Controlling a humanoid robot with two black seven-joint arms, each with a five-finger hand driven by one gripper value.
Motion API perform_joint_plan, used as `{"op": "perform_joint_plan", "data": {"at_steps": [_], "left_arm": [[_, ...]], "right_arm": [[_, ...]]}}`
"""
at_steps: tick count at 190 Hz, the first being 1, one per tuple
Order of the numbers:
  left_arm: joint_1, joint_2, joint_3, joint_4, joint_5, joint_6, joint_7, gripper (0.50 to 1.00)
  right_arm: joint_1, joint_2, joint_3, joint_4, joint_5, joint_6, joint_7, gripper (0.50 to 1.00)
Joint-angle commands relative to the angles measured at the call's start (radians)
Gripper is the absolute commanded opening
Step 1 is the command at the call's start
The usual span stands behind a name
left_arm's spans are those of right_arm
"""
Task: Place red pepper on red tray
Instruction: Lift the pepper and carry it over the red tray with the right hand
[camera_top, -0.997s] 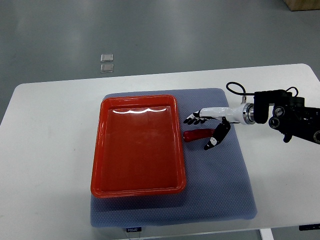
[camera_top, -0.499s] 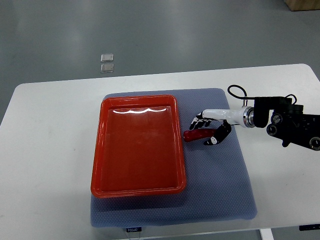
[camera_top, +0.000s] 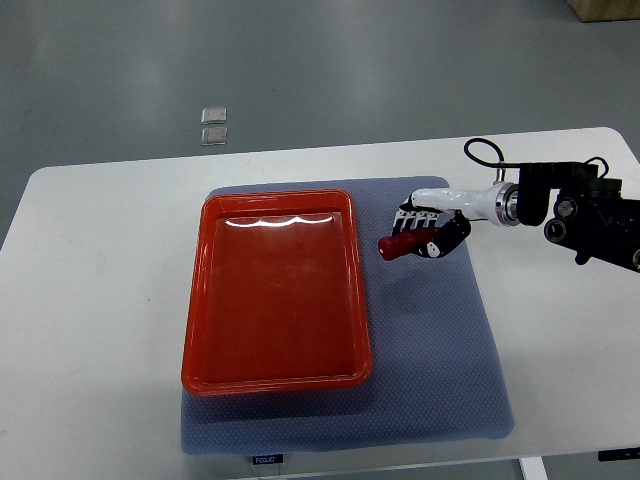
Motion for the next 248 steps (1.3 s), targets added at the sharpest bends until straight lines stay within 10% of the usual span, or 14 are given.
{"op": "perform_joint_plan", "data": {"at_steps": [1,214,248], "left_arm": [[0.000,0.000,0.002,0.000,0.000,0.000,0.000,1.000],[0.000,0.000,0.000,-0.003,0.000,-0.002,0.002,1.000],[0.000,0.000,0.000,-0.003,0.000,0.000,0.002,1.000]], "right_arm": [[0.037,0.008,0.000,0.002,0.002,0.004,0.002,0.500],[0.019,0.528,-0.106,-0.217,0.073,-0.166,0.069,0.500],[0.019,0.526,-0.110,-0.219,0.073,-0.166,0.069,0.609]]}}
